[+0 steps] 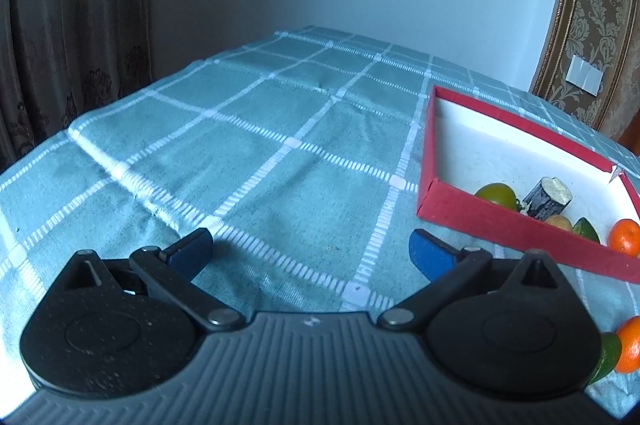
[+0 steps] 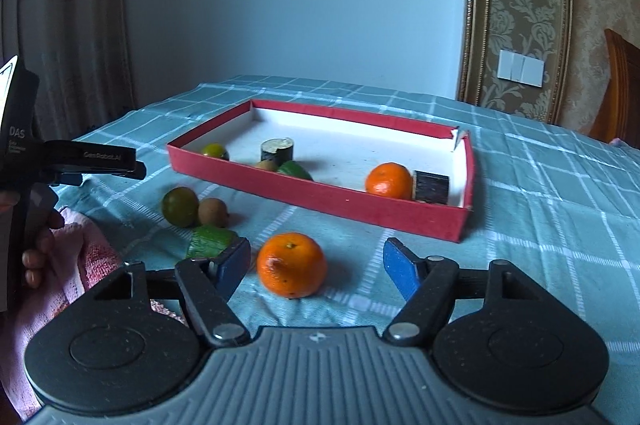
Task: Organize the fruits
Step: 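Move the right gripper to the orange and close on it, then carry the orange into the red tray and open the right gripper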
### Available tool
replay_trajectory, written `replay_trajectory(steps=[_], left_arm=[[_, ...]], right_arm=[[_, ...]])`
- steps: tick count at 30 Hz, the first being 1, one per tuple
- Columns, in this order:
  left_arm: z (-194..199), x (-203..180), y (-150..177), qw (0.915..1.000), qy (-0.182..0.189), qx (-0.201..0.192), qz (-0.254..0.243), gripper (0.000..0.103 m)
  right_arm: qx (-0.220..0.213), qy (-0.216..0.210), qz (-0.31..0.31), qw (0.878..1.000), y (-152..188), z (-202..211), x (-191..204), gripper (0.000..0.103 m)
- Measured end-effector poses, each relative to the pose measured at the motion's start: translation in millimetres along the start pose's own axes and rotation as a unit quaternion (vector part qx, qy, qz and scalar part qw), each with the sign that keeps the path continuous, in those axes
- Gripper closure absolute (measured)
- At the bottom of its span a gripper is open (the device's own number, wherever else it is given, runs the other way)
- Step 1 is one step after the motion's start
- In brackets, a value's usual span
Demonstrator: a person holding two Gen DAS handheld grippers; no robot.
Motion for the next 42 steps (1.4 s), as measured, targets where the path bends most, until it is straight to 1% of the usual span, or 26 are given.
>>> replay_trajectory(steps=[2, 4, 5, 8, 9, 12, 15, 22, 29, 36, 42], left_arm=[[0.4, -0.9, 0.7, 1.0000, -0.002, 0.000, -0.004, 0.000], [0.7, -1.9, 1.2, 1.0000, -0.003, 0.001, -0.007, 0.000], [1.1, -1.3, 1.2, 1.0000, -0.002, 0.000, -0.005, 0.000], [1.1, -0.7, 1.2, 1.0000, -0.002, 0.000, -0.004, 0.000], [1.1, -0.5, 1.2, 1.0000, -0.002, 0.001, -0.004, 0.000], [1.2, -0.1, 0.9, 1.0000, -0.002, 0.000, -0.003, 0.000], [1.1, -0.2, 1.0, 1.0000, -0.002, 0.001, -0.004, 0.000], [0.8, -0.3, 1.0, 1.0000, -0.002, 0.001, -0.005, 0.000], [0.9, -0.4, 1.3, 1.0000, -0.004, 0.002, -0.008, 0.000], [0.1, -2.1, 1.3, 0.9999, -0.006, 0.004, -0.012, 0.000], [0.2, -2.6, 1.1, 0.9999, -0.007, 0.005, -0.014, 0.000]], right_arm=[[0.007, 0.002, 0.005, 1.000, -0.6, -5.3, 3.1, 0.030], [0.017, 0.001, 0.008, 1.000, -0.4, -11.6, 5.2, 0.037], [0.023, 0.000, 0.009, 1.000, 0.6, -14.8, 6.2, 0.043], [0.037, 0.000, 0.014, 0.999, 4.5, -23.5, 8.4, 0.047], [0.042, -0.002, 0.014, 0.999, 6.4, -26.8, 9.3, 0.051], [0.055, -0.005, 0.012, 0.998, 12.6, -32.2, 10.6, 0.057], [0.054, -0.010, 0.005, 0.998, 15.0, -33.7, 10.3, 0.059], [0.052, -0.013, -0.003, 0.999, 15.1, -32.8, 8.8, 0.060], [0.047, -0.005, -0.015, 0.999, 11.8, -31.9, 6.9, 0.060], [0.023, 0.033, -0.008, 0.999, -8.0, -28.9, -1.0, 0.060], [0.001, 0.054, 0.007, 0.999, -29.4, -28.2, -6.0, 0.060]])
Point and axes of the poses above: each gripper's, at about its wrist camera, not at the fingertips, and z roughly against the way its jaws point, x to its left, y to its underside, the point moved 4 cm from there along -z, roughly the way its jaws point, and after that the axes turned 10 degrees about -x, right-handed, at the moved point
